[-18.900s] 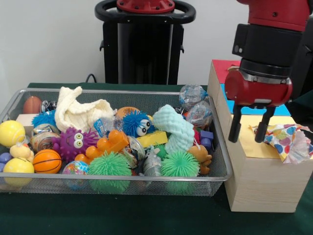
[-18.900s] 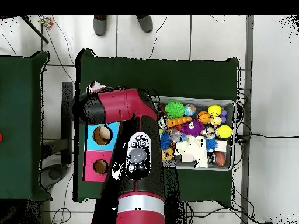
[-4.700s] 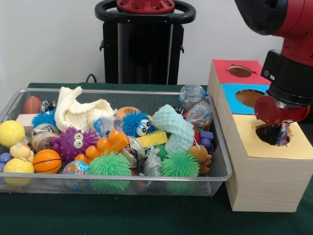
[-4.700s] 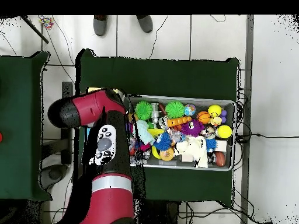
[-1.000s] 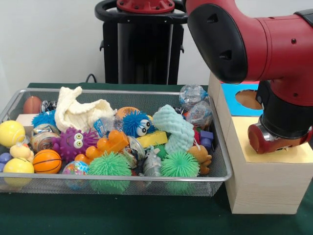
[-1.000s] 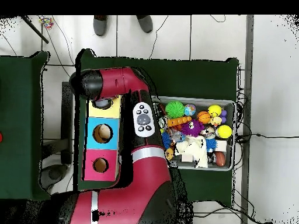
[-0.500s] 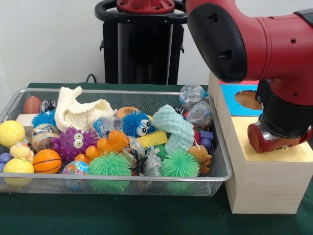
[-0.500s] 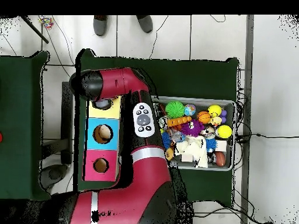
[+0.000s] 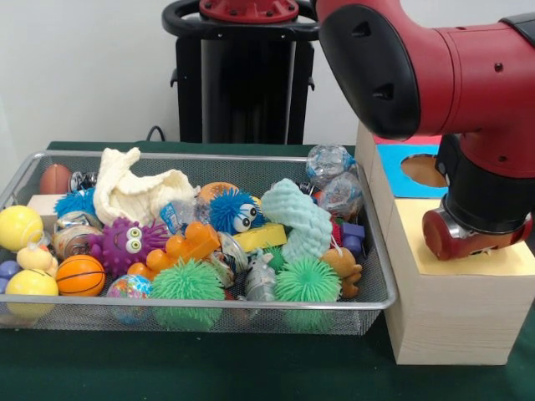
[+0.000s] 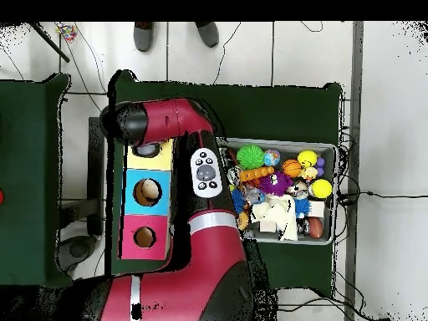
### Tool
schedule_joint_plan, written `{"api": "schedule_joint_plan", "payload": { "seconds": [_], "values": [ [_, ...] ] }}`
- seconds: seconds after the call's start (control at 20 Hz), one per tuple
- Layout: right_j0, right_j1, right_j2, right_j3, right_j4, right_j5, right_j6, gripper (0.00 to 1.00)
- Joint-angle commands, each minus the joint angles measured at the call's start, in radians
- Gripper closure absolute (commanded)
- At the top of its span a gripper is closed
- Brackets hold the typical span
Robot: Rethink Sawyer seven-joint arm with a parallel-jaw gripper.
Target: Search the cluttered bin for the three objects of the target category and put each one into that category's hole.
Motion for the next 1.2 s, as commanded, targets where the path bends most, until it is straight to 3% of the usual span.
{"api": "schedule_joint_plan", "payload": {
  "seconds": [0.05,0.4,1.2],
  "values": [
    [-0.081,0.310,0.025,0.207,-0.167,-0.431,-0.001,1.00],
    [-0.058,0.242,0.002,0.248,-0.176,-0.420,0.014,1.00],
    [-0.066,0.082,0.029,0.353,-0.160,-0.378,-0.057,1.00]
  ]
}}
